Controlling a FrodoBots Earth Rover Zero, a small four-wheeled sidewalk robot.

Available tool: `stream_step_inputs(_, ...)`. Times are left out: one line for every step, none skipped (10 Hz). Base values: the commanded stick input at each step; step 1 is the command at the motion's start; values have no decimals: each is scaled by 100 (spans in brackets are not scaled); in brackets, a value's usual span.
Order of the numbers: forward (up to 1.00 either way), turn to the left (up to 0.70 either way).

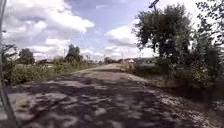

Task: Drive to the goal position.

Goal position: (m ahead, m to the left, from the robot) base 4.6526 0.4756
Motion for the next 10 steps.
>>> stream_step_inputs(70,0)
stream_step_inputs(70,0)
stream_step_inputs(70,0)
stream_step_inputs(70,0)
stream_step_inputs(70,3)
stream_step_inputs(70,6)
stream_step_inputs(70,9)
stream_step_inputs(70,12)
stream_step_inputs(70,8)
stream_step_inputs(70,6)
